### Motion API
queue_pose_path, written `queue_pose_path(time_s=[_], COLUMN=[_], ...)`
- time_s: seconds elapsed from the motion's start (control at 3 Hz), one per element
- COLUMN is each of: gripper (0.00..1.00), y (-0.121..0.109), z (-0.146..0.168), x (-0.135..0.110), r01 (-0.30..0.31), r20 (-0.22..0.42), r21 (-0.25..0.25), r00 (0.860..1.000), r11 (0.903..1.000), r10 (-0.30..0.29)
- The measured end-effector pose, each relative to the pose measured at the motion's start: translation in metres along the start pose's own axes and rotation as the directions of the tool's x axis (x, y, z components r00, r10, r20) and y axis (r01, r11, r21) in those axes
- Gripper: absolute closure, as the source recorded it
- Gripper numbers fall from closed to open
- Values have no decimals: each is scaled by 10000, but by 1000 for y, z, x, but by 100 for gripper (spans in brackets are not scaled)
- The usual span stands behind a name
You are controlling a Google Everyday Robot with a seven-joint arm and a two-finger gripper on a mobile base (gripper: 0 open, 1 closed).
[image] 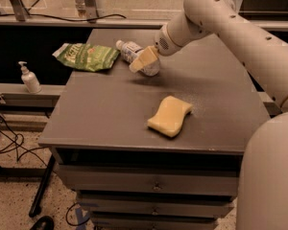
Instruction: Move blue plastic bottle near green jalapeno chip bag
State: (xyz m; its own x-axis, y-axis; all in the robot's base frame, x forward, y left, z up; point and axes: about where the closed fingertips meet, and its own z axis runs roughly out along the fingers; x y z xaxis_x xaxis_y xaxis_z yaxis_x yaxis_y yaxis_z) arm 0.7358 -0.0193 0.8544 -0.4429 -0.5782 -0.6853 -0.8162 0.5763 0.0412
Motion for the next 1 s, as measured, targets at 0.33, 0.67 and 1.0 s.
queue_pose_path(time_s=[0.33, 0.67, 1.0], gripper=[0, 0, 0], y=[0, -16, -45], z=[-13, -57, -120], x=[-11, -27, -28], r01=[-62, 0, -284], r20=[299, 992, 1971], r21=[-212, 75, 454], r00=[9995, 9951, 9802], r11=[9998, 10000, 9986], r10=[68, -7, 189])
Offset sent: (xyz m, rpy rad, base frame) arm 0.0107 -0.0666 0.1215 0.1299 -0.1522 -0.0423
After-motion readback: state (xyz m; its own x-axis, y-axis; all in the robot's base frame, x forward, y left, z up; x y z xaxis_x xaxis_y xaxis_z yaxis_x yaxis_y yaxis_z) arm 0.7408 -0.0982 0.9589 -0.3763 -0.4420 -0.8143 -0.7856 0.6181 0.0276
